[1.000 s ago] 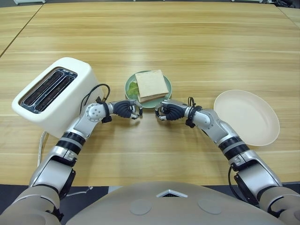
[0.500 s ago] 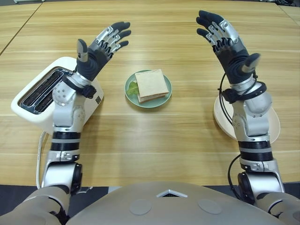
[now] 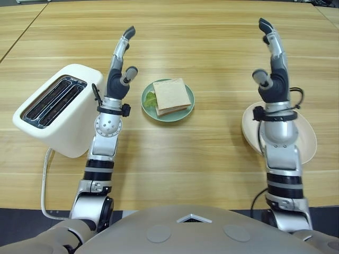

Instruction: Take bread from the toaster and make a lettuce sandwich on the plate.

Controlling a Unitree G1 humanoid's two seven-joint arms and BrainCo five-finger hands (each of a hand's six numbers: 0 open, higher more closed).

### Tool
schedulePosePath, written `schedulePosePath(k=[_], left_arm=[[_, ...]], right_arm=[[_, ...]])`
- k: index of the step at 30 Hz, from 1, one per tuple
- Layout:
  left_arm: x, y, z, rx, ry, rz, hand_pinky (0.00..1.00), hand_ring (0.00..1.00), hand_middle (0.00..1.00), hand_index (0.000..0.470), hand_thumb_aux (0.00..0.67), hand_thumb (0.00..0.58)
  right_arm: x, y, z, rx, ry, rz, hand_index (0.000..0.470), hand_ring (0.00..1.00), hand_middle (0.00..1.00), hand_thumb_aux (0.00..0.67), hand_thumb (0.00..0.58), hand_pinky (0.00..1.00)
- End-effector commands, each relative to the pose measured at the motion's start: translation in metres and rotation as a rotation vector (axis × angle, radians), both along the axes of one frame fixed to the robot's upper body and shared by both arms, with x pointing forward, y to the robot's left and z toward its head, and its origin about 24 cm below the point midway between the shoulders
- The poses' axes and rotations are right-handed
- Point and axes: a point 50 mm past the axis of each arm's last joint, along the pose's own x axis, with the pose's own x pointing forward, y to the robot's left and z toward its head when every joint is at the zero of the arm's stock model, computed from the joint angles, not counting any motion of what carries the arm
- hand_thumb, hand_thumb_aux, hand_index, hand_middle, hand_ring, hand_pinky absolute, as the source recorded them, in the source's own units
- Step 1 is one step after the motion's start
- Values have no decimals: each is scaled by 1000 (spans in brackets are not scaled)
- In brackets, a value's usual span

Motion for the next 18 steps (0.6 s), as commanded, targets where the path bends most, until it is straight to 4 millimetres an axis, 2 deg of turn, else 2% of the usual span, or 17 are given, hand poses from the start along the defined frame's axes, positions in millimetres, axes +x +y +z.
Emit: schedulePosePath(k=[1, 5, 8, 10, 11, 12, 13, 15, 18], left_arm=[[-14, -3, -9, 66, 1, -25, 0, 0, 0, 0, 0, 0], [-47, 10, -8, 43, -5, 26, 0, 0, 0, 0, 0, 0], [-67, 16, -1, 29, 2, 51, 0, 0, 0, 0, 0, 0], [-72, 16, -2, 51, 2, 43, 0, 0, 0, 0, 0, 0], [-72, 15, -10, 80, 13, 38, 0, 0, 0, 0, 0, 0], [-72, 15, -22, 131, 15, 38, 0, 0, 0, 0, 0, 0], [-73, 17, -32, 111, 31, 44, 0, 0, 0, 0, 0, 0], [-71, 18, -37, 51, 5, 83, 0, 0, 0, 0, 0, 0], [-55, 11, -34, -10, 41, 97, 0, 0, 0, 0, 0, 0]], right_arm=[[-16, -30, -26, -36, 92, -84, 0, 0, 0, 0, 0, 0], [-36, -34, -41, 77, 208, -2, 0, 0, 0, 0, 0, 0], [-42, -41, -36, 183, 234, 33, 0, 0, 0, 0, 0, 0], [-46, -46, -35, 239, 231, 37, 0, 0, 0, 0, 0, 0], [-46, -41, -42, 165, 244, 37, 0, 0, 0, 0, 0, 0], [-46, -36, -53, 135, 267, 67, 0, 0, 0, 0, 0, 0], [-46, -35, -63, 144, 282, 89, 0, 0, 0, 0, 0, 0], [-37, -44, -74, 156, 271, 72, 0, 0, 0, 0, 0, 0], [-27, -70, -58, 192, 220, 62, 0, 0, 0, 0, 0, 0]])
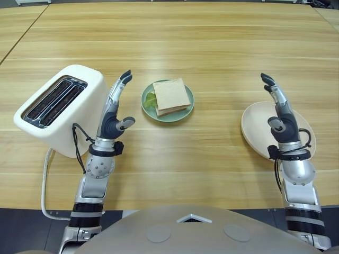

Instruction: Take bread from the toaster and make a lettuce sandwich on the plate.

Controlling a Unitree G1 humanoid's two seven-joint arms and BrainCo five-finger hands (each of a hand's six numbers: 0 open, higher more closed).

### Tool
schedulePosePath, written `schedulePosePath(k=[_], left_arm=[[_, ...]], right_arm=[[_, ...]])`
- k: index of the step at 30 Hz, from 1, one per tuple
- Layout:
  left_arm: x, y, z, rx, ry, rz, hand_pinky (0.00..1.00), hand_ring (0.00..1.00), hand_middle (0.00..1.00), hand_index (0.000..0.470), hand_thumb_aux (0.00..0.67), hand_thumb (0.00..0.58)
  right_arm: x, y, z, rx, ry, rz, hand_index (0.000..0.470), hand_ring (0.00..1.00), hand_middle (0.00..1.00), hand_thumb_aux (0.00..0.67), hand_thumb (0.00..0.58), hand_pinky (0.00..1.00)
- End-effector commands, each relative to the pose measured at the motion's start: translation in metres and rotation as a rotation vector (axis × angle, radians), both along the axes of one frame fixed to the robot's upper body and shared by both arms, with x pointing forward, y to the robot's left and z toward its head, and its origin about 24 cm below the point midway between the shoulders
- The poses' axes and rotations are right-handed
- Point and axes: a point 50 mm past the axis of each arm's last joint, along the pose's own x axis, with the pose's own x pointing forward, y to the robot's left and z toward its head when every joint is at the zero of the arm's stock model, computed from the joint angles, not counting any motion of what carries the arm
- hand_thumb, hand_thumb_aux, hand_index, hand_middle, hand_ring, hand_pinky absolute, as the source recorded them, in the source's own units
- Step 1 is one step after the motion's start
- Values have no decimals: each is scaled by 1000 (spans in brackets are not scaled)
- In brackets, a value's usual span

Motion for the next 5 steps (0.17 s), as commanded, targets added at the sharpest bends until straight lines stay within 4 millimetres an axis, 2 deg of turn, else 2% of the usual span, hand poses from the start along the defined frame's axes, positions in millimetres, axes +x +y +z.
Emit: schedulePosePath(k=[1, 3, 5], left_arm=[[12, -12, 8, -61, 38, 4, 0, 0, 0, 0, 0, 0], [8, -21, 16, -95, 29, -34, 0, 0, 0, 0, 0, 0], [25, -21, 5, -125, 91, -16, 0, 0, 0, 0, 0, 0]], right_arm=[[13, -24, 32, 52, -89, 22, 0, 0, 0, 0, 0, 0], [27, -12, 42, 86, -132, 103, 0, 0, 0, 0, 0, 0], [45, 9, 33, 126, -120, 149, 0, 0, 0, 0, 0, 0]])
